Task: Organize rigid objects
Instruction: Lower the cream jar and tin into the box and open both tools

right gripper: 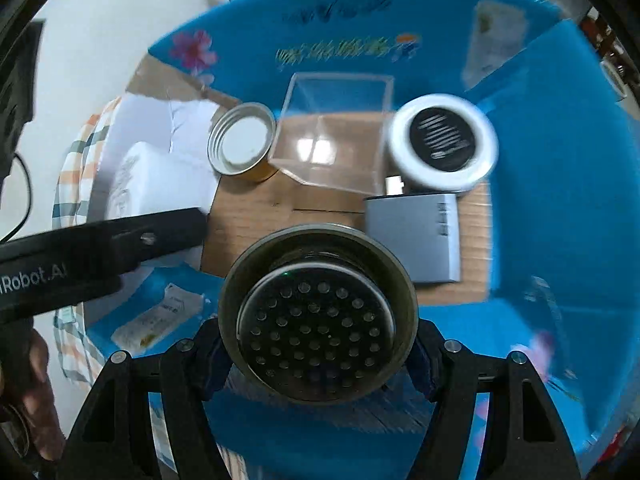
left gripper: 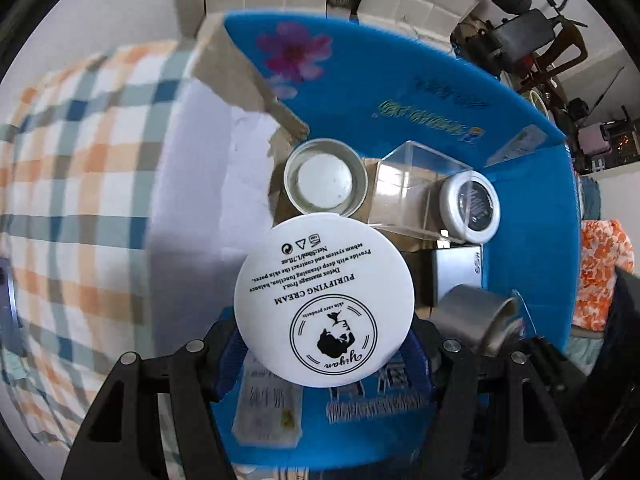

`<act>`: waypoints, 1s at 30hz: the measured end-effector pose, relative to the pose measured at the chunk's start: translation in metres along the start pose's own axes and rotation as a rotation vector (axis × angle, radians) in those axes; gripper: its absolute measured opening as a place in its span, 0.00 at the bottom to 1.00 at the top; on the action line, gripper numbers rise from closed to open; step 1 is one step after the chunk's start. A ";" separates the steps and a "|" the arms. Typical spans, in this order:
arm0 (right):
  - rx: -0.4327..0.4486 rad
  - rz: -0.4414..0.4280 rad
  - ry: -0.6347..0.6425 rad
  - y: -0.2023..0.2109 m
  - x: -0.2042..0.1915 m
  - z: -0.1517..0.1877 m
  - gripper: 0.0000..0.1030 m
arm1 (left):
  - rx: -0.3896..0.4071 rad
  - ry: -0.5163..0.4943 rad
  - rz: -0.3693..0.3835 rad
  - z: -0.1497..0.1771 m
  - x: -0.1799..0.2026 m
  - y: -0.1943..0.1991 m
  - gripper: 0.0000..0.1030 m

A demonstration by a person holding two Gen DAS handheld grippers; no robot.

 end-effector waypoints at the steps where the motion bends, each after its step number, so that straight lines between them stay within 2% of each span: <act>1: -0.014 0.000 0.001 -0.006 -0.001 -0.001 0.71 | -0.022 0.000 0.009 -0.002 -0.001 -0.005 0.63; 5: -0.072 -0.037 -0.025 -0.025 -0.002 -0.007 0.71 | -0.106 -0.017 0.043 -0.008 0.005 -0.022 0.63; 13: -0.164 -0.050 -0.078 -0.044 0.013 -0.013 0.72 | -0.197 -0.032 0.000 -0.011 0.007 -0.044 0.63; 16: -0.151 -0.036 -0.073 -0.042 0.019 -0.014 0.73 | -0.245 -0.035 -0.024 -0.008 0.007 -0.051 0.63; 18: -0.148 -0.024 -0.069 -0.039 0.021 -0.016 0.81 | -0.257 -0.035 -0.029 -0.007 0.006 -0.054 0.63; 23: -0.137 0.021 -0.050 -0.027 0.030 -0.015 0.82 | -0.274 -0.023 -0.015 0.002 0.008 -0.056 0.65; 26: -0.129 0.064 -0.059 -0.018 0.041 -0.010 0.87 | -0.259 -0.029 -0.003 0.006 0.014 -0.049 0.72; 28: -0.124 0.083 -0.074 -0.010 0.050 -0.006 0.89 | -0.246 -0.028 0.016 0.012 0.019 -0.045 0.82; 29: -0.120 0.100 -0.082 -0.007 0.055 -0.004 0.90 | -0.240 -0.032 0.010 0.016 0.021 -0.043 0.85; 30: -0.112 0.109 -0.086 -0.003 0.058 0.003 0.91 | -0.228 -0.039 -0.009 0.020 0.022 -0.041 0.91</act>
Point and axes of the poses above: each gripper's, at about its wrist camera, not at the fingertips, and y roughly against the way its jaws point, x to its right, z to its underside, the point moved 9 cm from there along -y, roughly the way its jaws point, and after that the axes turned 12 degrees about -x, right-handed, at the moved point
